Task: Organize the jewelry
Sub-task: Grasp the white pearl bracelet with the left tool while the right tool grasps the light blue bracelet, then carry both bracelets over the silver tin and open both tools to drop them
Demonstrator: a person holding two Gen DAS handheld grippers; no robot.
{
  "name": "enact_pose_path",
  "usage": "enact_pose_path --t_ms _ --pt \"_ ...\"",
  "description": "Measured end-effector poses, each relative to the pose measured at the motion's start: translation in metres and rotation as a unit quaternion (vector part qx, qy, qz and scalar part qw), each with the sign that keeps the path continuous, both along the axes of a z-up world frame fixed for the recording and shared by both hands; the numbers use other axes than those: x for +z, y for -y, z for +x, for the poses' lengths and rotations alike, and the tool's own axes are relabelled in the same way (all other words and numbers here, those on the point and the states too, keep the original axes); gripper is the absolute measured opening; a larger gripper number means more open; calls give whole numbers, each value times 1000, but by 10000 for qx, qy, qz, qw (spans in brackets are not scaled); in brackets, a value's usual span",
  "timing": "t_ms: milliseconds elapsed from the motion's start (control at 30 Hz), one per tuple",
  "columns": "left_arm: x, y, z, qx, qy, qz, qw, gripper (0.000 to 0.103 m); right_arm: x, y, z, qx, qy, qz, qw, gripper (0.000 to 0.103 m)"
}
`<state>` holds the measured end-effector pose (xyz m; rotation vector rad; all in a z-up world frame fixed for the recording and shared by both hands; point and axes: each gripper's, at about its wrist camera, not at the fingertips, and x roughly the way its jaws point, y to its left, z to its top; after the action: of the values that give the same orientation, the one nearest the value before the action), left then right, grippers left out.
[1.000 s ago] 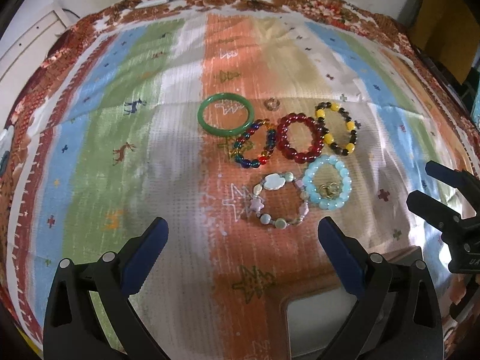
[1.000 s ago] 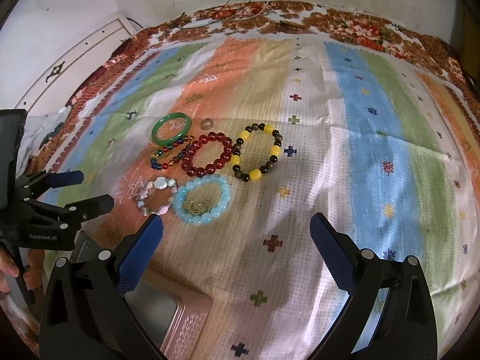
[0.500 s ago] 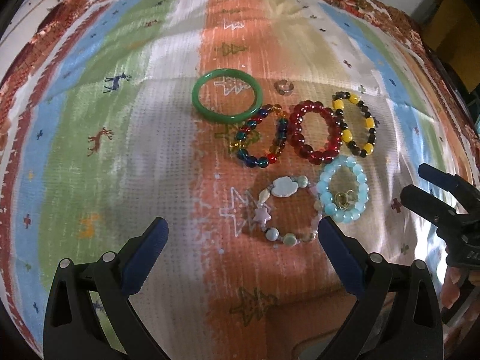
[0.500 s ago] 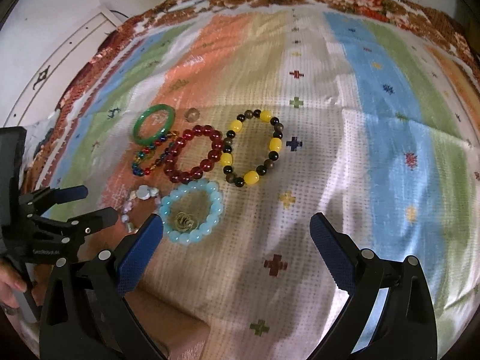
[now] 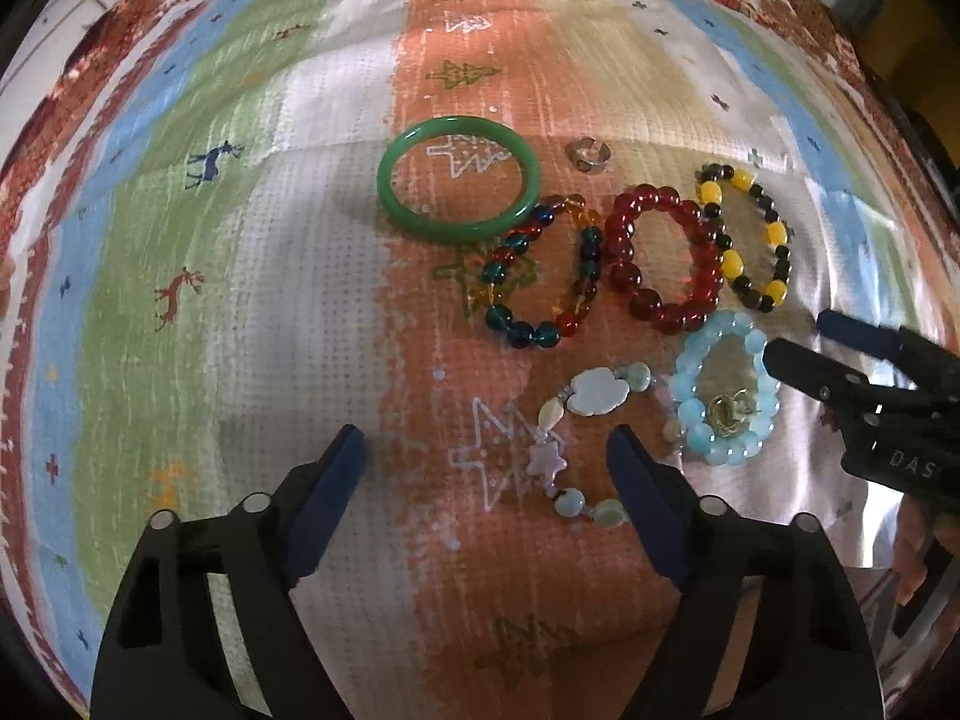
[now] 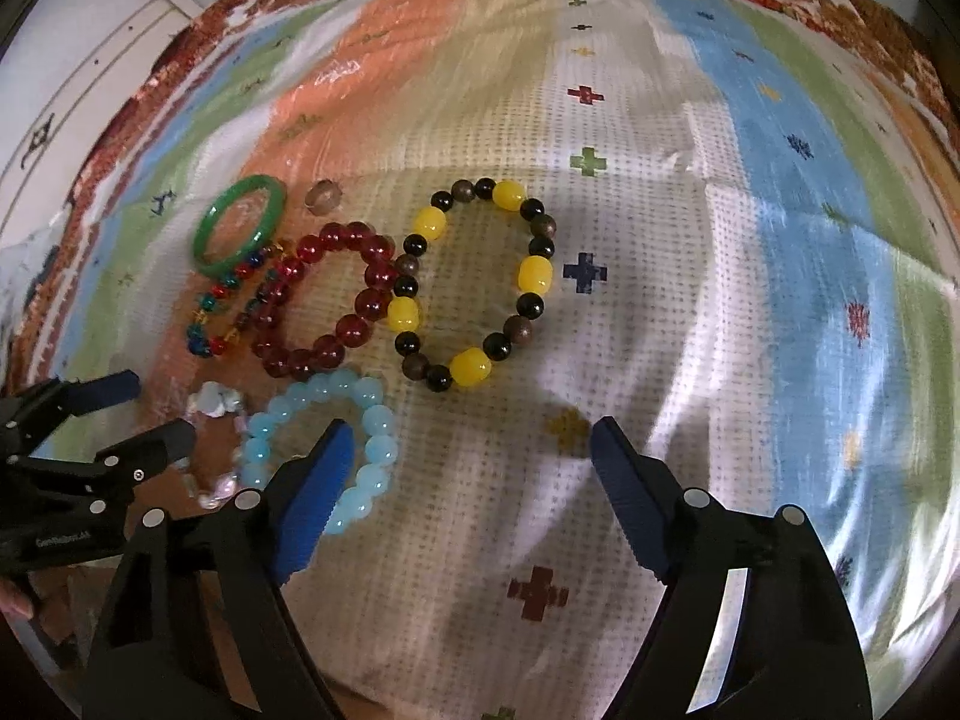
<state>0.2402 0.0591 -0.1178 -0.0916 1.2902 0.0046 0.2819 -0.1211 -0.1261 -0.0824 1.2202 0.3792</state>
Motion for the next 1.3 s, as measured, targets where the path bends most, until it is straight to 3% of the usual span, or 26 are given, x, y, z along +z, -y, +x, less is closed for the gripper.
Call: enact_pose_path --t_ms 167,267,333,533,600,633,733,833,1033,1300 --pt "-4 11 0 -252 11 480 9985 64 -4 -8 3 72 62 -201 9998 78" --pt "-2 14 1 -226 22 526 9984 56 -6 -14 2 142 137 -422 9989 73" --pt "-2 14 0 -166 36 560 9983 45 -7 -15 1 172 190 -565 9981 68" --pt "2 3 -5 -33 61 589 9982 11 -4 -10 1 157 200 -572 9980 36" --pt "1 -4 -3 -32 57 549 9985 10 -3 -10 1 227 204 -538 9981 14" --pt "1 -5 -3 -21 59 533 9986 8 -3 -10 0 282 192 -501 9982 12" --pt "7 -13 -4 118 98 357 9992 6 0 -11 -8 442 349 -624 9965 12" --pt "13 -16 -5 144 199 218 9995 6 4 -3 -8 350 206 -326 9986 12" --pt "35 -12 -13 146 497 -43 9986 6 28 7 -18 364 364 -62 9987 12" --pt "45 -2 -23 156 666 -123 9976 6 45 4 -31 437 555 151 9974 12"
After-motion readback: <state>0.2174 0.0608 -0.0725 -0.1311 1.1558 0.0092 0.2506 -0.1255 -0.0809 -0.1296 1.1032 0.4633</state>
